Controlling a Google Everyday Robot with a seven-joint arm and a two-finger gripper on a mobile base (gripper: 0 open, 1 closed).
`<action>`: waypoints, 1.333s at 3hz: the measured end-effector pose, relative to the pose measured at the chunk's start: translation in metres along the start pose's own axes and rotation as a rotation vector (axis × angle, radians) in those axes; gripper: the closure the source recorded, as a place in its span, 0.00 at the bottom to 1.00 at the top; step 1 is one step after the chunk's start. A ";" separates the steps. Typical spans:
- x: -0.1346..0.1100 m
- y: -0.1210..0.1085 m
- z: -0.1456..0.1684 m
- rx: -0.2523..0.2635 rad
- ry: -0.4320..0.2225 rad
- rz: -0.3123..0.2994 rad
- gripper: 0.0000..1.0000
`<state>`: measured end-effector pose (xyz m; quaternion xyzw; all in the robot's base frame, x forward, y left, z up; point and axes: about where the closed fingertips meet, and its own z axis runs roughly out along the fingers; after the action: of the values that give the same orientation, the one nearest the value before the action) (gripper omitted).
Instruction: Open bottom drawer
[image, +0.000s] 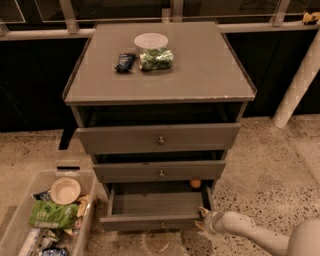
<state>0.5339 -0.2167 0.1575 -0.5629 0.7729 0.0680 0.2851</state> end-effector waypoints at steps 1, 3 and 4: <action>-0.002 -0.001 -0.003 0.000 0.000 0.000 1.00; 0.000 0.009 -0.008 0.005 -0.009 -0.004 1.00; -0.003 0.018 -0.006 0.005 -0.021 -0.012 1.00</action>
Offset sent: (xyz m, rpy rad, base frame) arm -0.2328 -0.0215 -0.1101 0.0885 -0.1509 0.0421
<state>0.5162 -0.2106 0.1606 -0.5660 0.7666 0.0704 0.2951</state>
